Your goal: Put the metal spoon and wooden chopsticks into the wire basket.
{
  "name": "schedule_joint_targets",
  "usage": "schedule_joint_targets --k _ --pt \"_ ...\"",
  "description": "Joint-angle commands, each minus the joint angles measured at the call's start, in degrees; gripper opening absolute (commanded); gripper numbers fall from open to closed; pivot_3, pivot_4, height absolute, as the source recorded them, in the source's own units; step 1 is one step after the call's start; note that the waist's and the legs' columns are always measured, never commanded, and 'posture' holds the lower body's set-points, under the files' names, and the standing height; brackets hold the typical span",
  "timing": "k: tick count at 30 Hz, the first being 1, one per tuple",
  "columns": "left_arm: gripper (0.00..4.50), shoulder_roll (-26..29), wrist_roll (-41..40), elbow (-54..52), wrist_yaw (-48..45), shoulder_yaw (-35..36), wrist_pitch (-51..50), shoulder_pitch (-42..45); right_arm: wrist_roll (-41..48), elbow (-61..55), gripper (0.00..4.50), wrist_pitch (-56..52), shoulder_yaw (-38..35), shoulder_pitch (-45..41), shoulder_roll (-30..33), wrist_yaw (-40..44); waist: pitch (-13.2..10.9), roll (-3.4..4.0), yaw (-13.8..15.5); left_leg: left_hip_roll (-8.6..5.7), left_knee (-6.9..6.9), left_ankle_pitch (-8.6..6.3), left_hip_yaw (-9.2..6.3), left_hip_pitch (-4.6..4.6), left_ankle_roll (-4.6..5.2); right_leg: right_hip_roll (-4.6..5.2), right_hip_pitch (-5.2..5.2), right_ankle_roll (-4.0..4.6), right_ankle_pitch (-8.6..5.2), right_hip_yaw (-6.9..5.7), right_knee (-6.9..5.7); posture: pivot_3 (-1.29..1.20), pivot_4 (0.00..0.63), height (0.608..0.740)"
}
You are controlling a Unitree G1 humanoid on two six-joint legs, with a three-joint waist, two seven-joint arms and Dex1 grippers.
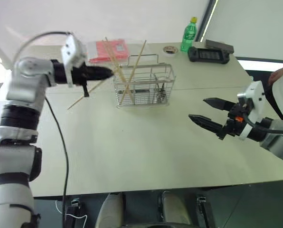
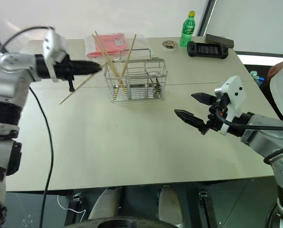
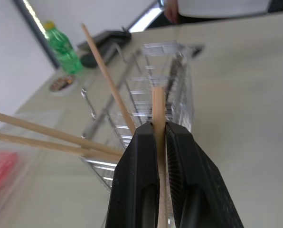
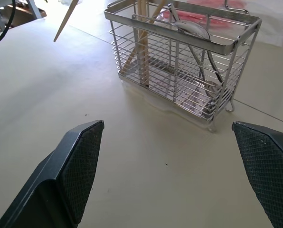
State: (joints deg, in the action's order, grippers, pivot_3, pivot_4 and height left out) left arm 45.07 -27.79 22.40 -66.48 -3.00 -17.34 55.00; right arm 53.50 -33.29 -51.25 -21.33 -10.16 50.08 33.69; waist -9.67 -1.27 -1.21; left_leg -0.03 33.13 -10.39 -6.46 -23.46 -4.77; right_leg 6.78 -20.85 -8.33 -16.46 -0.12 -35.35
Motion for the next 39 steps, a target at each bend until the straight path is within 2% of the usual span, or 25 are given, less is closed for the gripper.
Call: schedule_joint_targets --k 1,6,11,16,21,30,39 --pt "0.03 0.3 -6.0 -7.7 8.2 9.4 -9.4 0.4 1.4 -0.6 4.50 1.2 -0.8 -1.8 0.8 2.0 0.0 -0.02 0.2 0.00 0.01 0.00 -0.01 0.00 0.00 0.00 0.01 0.00 0.00 0.00 -0.03 0.00 0.150 0.721" --pt "0.03 -6.3 -7.4 -3.1 22.3 17.2 -9.8 10.4 3.3 -0.3 4.50 0.9 -0.3 -4.2 1.1 3.9 -0.1 -0.34 1.1 -0.01 0.21 0.01 -0.06 0.00 -0.01 0.00 0.18 0.01 0.01 -0.05 0.03 0.00 0.150 0.721" --pt "0.03 -12.2 -3.8 9.1 28.8 19.3 -1.1 21.4 2.1 0.5 4.50 1.4 0.8 -5.0 0.8 4.2 -0.1 -0.36 1.5 -0.06 0.20 0.00 -0.04 -0.01 -0.02 0.00 0.23 -0.02 0.02 -0.05 0.19 0.00 0.150 0.721" --pt "0.03 -17.0 -1.1 22.0 30.3 19.9 7.7 28.5 1.8 0.3 4.50 1.9 1.6 -5.2 0.1 3.7 -0.1 -0.36 1.7 -0.06 0.15 0.01 -0.03 -0.01 -0.03 0.00 0.18 -0.07 0.03 -0.05 0.16 0.00 0.150 0.721" --pt "0.03 -20.2 -1.0 29.0 30.1 21.2 12.2 32.1 2.2 -0.1 4.50 2.2 1.5 -5.7 -0.2 3.0 -0.2 -0.39 1.5 -0.06 0.12 0.01 -0.02 -0.02 -0.03 0.00 0.16 -0.08 0.03 -0.05 0.16 0.00 0.150 0.721" --pt "0.03 -25.5 0.2 34.3 29.4 21.6 17.8 32.3 2.7 -0.9 4.50 2.5 1.5 -5.8 -0.8 1.5 -0.2 -0.40 1.5 -0.06 0.10 0.01 -0.02 -0.04 -0.04 0.00 0.13 -0.09 0.03 -0.05 0.15 0.00 0.150 0.721" --pt "0.03 -30.6 3.0 29.6 29.7 19.3 19.3 22.8 2.6 -1.1 4.50 2.6 2.3 -7.6 -1.3 0.1 -0.2 -0.39 1.5 -0.06 0.11 0.02 -0.01 -0.04 -0.05 0.00 0.13 -0.10 0.05 -0.05 0.14 0.00 0.150 0.721"
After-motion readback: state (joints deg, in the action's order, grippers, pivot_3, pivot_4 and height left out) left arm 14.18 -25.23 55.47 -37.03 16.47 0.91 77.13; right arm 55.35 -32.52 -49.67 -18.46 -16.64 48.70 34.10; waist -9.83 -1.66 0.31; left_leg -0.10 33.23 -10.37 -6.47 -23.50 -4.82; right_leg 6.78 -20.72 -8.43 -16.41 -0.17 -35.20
